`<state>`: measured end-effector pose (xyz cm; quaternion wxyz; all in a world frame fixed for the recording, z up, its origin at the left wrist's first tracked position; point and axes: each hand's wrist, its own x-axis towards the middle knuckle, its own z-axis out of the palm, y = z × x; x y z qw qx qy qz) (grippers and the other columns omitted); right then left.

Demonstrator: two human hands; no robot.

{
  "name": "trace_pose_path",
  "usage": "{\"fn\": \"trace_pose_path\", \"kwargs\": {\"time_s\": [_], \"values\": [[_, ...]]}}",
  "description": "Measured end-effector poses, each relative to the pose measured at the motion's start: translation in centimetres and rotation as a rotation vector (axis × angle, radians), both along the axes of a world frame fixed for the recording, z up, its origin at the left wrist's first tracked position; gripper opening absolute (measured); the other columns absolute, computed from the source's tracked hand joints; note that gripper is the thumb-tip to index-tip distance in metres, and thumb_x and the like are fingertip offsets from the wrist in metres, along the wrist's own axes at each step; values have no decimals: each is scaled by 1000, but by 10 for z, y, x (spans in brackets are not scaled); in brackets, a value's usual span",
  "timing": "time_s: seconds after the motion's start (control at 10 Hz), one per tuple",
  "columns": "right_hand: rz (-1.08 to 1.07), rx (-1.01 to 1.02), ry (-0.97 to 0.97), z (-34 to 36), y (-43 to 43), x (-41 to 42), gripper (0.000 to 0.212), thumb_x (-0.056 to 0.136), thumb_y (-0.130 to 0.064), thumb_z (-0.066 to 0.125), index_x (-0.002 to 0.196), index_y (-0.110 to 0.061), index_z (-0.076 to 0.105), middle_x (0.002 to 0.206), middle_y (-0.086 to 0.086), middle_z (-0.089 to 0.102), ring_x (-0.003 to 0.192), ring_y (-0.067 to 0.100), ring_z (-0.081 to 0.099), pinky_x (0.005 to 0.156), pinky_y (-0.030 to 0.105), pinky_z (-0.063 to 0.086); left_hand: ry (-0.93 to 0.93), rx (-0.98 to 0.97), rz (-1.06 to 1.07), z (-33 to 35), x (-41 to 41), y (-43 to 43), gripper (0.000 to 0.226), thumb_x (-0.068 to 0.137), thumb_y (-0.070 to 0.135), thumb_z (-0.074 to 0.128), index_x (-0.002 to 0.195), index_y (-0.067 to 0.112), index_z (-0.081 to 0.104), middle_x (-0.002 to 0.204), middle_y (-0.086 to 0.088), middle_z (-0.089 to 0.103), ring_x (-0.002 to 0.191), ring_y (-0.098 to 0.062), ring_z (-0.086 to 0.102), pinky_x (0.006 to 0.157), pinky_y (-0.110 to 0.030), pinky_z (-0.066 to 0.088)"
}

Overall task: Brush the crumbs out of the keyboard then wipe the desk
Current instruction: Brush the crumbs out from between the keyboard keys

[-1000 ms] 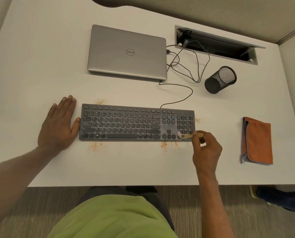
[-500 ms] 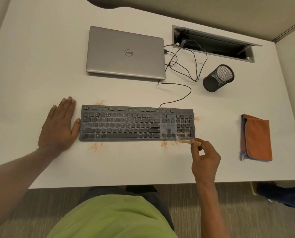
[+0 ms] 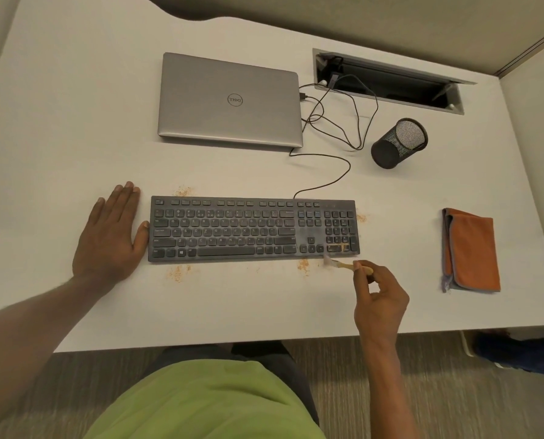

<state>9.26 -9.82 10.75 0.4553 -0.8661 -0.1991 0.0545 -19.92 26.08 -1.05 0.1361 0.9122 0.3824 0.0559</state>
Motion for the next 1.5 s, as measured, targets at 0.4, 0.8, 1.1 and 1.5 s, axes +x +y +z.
{"fn": "trace_pose_path", "kwargs": {"time_s": [0.4,0.8,1.1,1.5], "values": [[45,-61,-22,0,-4,2,10,101,-13,65,105,-21,70,95,-7,70,88,6,63,74,14,49,4,-11,10,2,1,-1,72,109,45,25,171,12,16,178,-4,16,166,-19,10,135,-47,11],[404,-185,-153,17,23,51,20,99,8,58,108,-6,70,109,-4,66,106,-8,60,87,8,49,8,-12,19,2,2,-2,72,108,45,25,171,10,17,178,-5,17,166,-19,10,135,-47,11],[424,-284,-113,20,16,78,20,100,6,59,106,-7,72,104,0,68,99,-9,61,82,5,45,0,-17,18,3,2,-1,72,108,46,25,171,11,17,178,-5,17,166,-20,10,134,-49,12],[419,-138,-12,20,26,71,19,98,5,62,102,-10,72,100,-2,71,99,5,67,83,13,50,-7,-10,15,3,2,-1,72,108,46,25,171,11,18,177,-5,19,166,-21,12,134,-48,12]]}}
